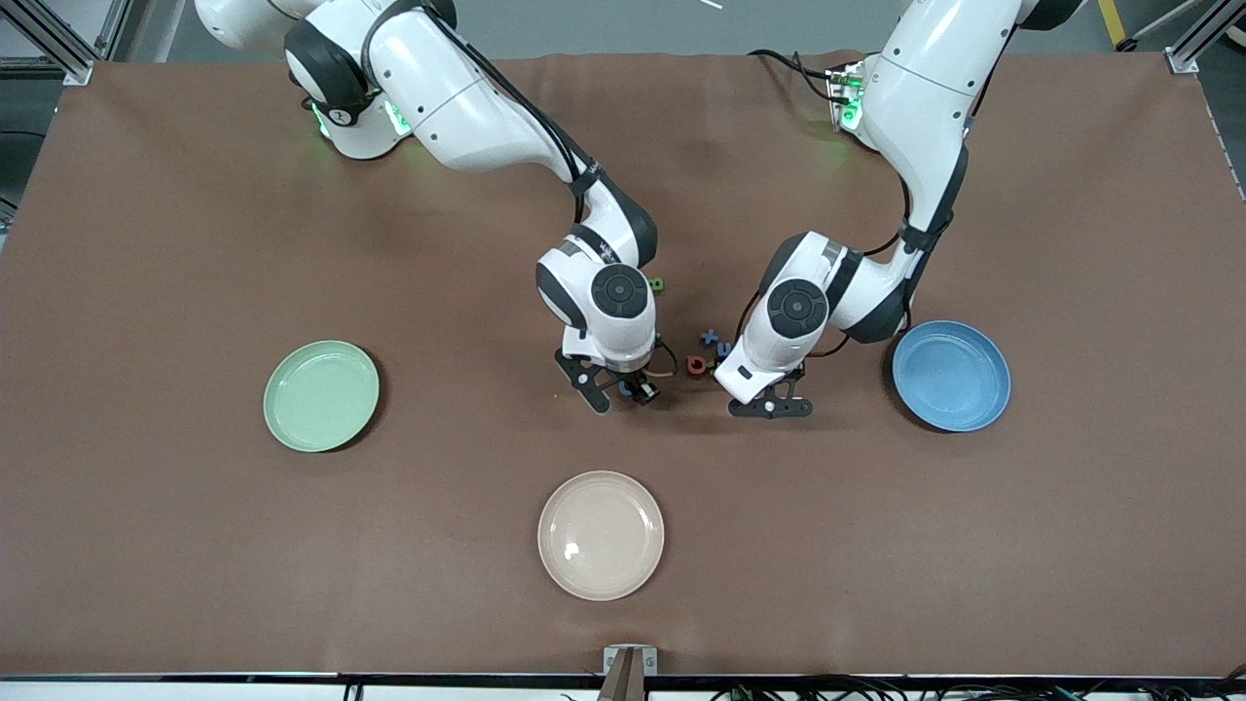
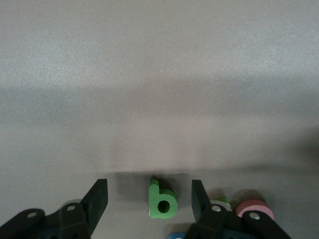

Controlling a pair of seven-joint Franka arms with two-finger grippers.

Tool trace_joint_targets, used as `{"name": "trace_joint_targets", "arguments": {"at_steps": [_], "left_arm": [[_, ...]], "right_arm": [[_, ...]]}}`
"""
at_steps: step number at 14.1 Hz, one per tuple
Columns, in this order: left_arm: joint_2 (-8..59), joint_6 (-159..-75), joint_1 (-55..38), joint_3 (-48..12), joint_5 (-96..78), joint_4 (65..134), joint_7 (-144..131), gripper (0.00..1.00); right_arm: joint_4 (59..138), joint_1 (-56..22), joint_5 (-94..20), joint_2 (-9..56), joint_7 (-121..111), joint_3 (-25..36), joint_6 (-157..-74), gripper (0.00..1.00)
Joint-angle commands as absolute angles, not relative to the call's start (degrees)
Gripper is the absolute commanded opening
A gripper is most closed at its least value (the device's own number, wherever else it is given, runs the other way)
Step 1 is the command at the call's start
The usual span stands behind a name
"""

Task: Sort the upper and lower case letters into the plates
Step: 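Grasp the green b with the left gripper while the right gripper grasps the blue letter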

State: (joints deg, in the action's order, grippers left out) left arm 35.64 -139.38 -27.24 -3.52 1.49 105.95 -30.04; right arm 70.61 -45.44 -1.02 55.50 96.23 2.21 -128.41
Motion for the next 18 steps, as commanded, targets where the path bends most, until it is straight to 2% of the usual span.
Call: {"name": "trace_joint_targets", "arguments": {"at_steps": [1, 2, 3, 5, 7, 13, 18], "left_arm": [[36.03, -140.01, -27.69, -3.16, 2.9, 105.91, -31.03, 0.74], [36.12, -140.01, -27.77, -3.16, 2.9, 105.91, -31.11, 0.74], [36.3, -140.01, -27.77, -3.16, 2.9, 105.91, -31.11, 0.74], [36.47, -140.01, -27.77, -3.25, 2.9, 105.91, -31.2, 0.73], [36.47, -140.01, -27.77, -3.25, 2.9, 105.91, -31.2, 0.71], [36.39, -139.83, -27.77, -3.43, 2.81, 106.08, -31.55, 0.69], [36.39, -139.83, -28.3, -3.34, 2.81, 106.26, -33.05, 0.67]], "right_arm": [[69.79, -45.79, 0.26, 56.25, 97.21, 2.72, -128.58, 0.17], [69.79, -45.44, 0.18, 56.08, 97.03, 2.64, -128.32, 0.03], [69.79, -44.92, 0.18, 55.64, 96.6, 2.64, -128.06, 0.0], [71.27, -43.08, -0.35, 53.36, 93.27, 2.55, -127.88, 0.0], [76.88, -41.23, -0.79, 48.02, 87.31, 2.29, -126.66, 0.0], [105.7, -29.55, -0.88, 24.99, 58.93, 2.29, -128.49, 0.0], [119.24, -20.93, -0.79, 15.48, 41.25, 2.46, -131.12, 0.0]]}}
